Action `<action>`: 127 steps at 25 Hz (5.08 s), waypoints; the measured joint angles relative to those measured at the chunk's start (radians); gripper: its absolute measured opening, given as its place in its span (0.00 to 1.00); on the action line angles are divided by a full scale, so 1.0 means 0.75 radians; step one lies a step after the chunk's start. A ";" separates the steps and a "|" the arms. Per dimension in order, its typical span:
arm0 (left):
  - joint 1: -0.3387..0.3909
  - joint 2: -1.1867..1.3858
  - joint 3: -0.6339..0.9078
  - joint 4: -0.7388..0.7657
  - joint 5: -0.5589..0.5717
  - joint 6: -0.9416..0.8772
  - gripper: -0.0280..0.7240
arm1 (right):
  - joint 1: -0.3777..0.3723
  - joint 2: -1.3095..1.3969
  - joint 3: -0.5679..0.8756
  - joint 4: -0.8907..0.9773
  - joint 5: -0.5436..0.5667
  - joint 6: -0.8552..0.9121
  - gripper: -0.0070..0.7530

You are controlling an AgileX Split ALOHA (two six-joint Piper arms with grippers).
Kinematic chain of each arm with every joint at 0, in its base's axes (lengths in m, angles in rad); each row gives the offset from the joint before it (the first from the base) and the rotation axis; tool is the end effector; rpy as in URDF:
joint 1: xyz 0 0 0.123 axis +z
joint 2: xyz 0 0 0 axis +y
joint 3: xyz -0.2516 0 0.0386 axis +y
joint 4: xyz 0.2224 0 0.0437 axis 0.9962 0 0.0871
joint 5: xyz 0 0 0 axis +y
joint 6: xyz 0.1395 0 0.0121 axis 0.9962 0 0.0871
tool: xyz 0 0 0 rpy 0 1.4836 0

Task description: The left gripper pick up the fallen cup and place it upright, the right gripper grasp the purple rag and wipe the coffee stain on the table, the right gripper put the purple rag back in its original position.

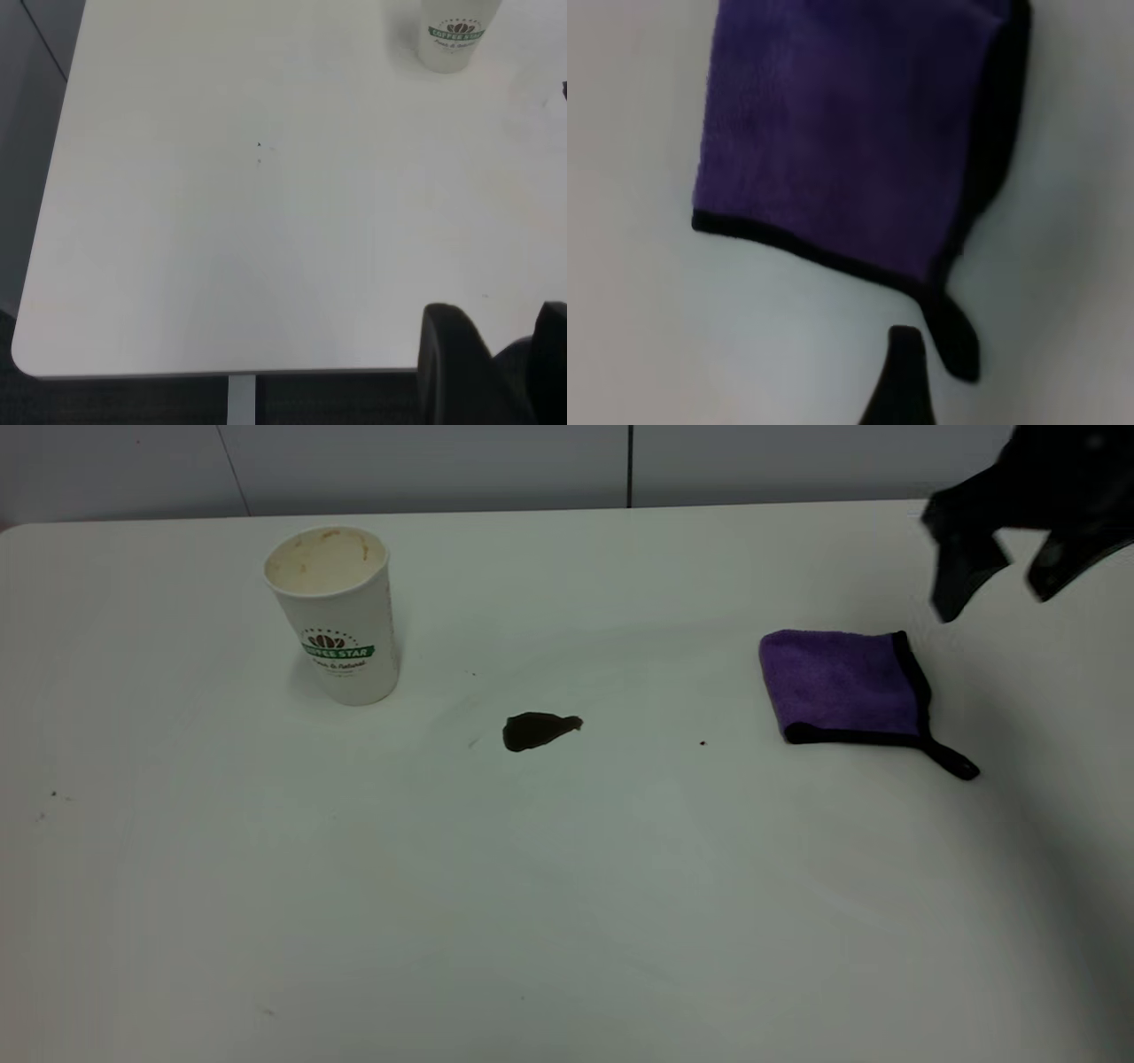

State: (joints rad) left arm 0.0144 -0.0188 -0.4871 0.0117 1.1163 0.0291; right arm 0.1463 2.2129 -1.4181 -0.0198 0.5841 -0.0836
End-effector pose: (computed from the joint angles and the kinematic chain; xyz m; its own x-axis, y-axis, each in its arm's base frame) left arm 0.0423 0.0021 0.2328 -0.5001 0.0270 -0.8655 -0.0064 0.9994 0.0349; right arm 0.4029 0.0578 0.0386 -0.9320 -0.2384 -0.2731 -0.2371 0.9707 -0.0380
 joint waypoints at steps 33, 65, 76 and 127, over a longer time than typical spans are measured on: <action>0.000 0.000 0.000 0.004 0.000 -0.004 0.36 | 0.186 0.658 -0.954 0.365 0.429 -0.271 0.12; 0.000 0.000 0.000 0.005 0.000 -0.004 0.36 | 0.571 0.879 -1.180 0.744 0.251 -0.225 0.12; 0.000 0.000 0.000 0.005 0.000 -0.004 0.36 | 0.471 0.886 -1.188 0.702 0.262 -0.069 0.12; 0.000 0.000 0.000 0.005 0.000 -0.005 0.36 | -0.100 -1.363 0.166 0.189 0.877 -0.025 0.92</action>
State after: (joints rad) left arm 0.0144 -0.0188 -0.4871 0.0157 1.1163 0.0251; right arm 0.0712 1.1910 -1.2936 0.1222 1.2420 -0.1020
